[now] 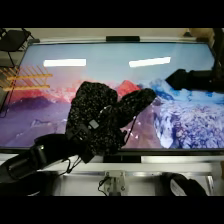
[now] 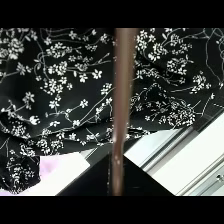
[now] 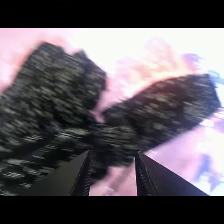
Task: Fold the shirts.
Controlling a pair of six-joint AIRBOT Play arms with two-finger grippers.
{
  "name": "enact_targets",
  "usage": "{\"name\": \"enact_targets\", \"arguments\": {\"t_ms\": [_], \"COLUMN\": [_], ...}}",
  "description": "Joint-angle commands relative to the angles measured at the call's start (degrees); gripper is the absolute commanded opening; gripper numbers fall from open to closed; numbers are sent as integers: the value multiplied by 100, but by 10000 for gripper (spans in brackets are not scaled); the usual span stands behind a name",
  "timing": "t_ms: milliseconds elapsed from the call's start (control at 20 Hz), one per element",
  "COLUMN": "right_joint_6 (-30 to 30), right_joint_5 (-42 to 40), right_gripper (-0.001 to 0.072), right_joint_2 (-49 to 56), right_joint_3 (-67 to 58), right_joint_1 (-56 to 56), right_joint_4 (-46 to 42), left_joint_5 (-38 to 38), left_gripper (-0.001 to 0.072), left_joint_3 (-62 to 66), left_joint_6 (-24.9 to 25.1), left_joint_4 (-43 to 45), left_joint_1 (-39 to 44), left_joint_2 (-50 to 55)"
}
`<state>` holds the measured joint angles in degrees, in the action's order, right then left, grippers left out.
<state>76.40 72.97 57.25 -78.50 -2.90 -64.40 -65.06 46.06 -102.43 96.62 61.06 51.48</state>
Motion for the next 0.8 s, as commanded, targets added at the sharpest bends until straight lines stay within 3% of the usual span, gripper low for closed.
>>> {"name": "enact_targets", "arguments": {"t_ms": [0, 100, 150, 450, 500, 550, 750], "right_joint_6": [-4317, -6808, -7278, -7825, -7825, -7851, -7890], "right_joint_5": [1255, 1547, 1506, 1130, 1150, 1132, 1119], "right_gripper": [388, 388, 388, 407, 423, 524, 529], "right_joint_2": [717, 994, 1080, 1471, 1537, 1576, 1591], "right_joint_3": [-142, -142, -142, -142, -142, -142, -142], "right_joint_1": [-874, -629, -446, 498, 557, 595, 621], "right_joint_4": [98, 138, 127, -280, -302, -367, -299], "left_joint_5": [2, 2, 2, -11, -11, -11, -11], "left_gripper": [42, 42, 42, 42, 41, 41, 42], "left_joint_3": [4, 4, 4, 4, 4, 4, 4], "left_joint_6": [348, 761, 949, 1805, 1829, 1912, 2100], "left_joint_4": [-103, -404, -525, -778, -800, -844, -885], "left_joint_1": [-15, -94, -153, -474, -522, -560, -579], "left_joint_2": [2, 2, 2, 2, 2, 2, 2]}}
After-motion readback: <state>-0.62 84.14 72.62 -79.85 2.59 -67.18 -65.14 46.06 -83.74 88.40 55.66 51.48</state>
